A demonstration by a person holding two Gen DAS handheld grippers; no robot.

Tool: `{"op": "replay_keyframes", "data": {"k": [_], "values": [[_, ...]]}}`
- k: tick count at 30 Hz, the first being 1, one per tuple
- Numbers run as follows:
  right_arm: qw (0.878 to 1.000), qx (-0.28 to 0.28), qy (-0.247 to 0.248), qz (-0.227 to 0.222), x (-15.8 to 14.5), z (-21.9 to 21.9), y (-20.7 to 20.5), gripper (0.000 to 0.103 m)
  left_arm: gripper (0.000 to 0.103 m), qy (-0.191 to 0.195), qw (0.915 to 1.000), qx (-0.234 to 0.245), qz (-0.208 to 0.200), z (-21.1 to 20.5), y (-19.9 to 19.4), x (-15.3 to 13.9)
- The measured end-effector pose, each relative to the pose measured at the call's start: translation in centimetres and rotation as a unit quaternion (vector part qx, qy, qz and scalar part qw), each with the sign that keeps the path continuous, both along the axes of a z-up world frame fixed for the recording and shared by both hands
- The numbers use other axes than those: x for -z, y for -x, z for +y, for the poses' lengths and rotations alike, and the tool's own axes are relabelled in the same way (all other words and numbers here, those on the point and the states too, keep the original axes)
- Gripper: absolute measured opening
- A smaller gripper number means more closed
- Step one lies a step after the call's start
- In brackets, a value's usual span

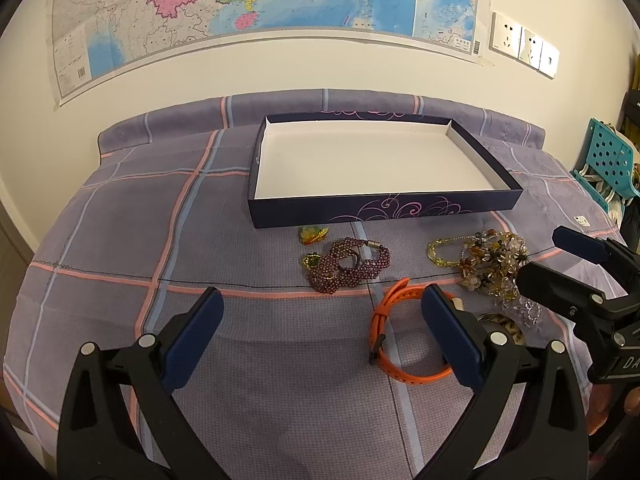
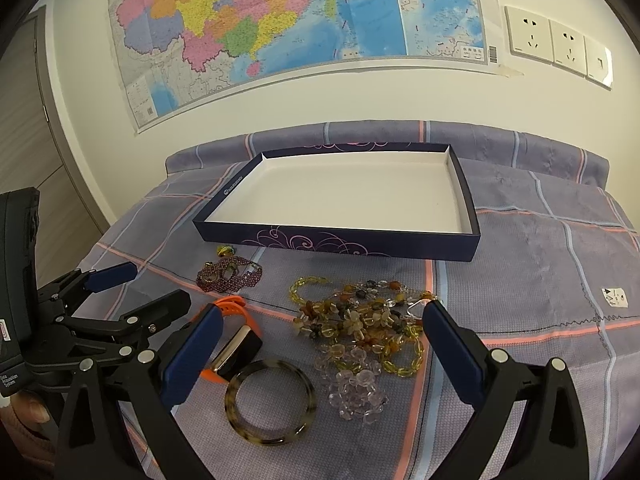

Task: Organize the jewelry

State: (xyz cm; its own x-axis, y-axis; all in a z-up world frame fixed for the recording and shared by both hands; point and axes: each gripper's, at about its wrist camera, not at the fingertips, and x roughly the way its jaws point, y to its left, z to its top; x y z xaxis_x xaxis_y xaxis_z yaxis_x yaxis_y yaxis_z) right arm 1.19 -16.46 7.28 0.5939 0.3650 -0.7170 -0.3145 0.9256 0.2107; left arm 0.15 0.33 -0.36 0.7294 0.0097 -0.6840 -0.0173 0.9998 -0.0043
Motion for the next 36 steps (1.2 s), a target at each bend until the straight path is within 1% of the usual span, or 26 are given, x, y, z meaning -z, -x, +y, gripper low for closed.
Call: {"op": "replay_keyframes", "data": {"k": [25,32,36], "values": [[1.0,0.0,-0.004,0.006,0.3,0.0,-0.2,0.097,0.097,0.004,1.0,0.0,0.006,0.2,-0.2,0.5],[1.0,-0.003,-0.01,0.017,0.7,-0.5,-0.5,0.097,0.097,0.004,0.9999,0.0,0.012,0.9,-0.7,0.8],[1.0,0.009,-0.004,0.023,1.1,-1.5,-0.9,0.097,0.097,0.021,0.9995,0.003,0.026,1.9,-1.5,1.1]]}}
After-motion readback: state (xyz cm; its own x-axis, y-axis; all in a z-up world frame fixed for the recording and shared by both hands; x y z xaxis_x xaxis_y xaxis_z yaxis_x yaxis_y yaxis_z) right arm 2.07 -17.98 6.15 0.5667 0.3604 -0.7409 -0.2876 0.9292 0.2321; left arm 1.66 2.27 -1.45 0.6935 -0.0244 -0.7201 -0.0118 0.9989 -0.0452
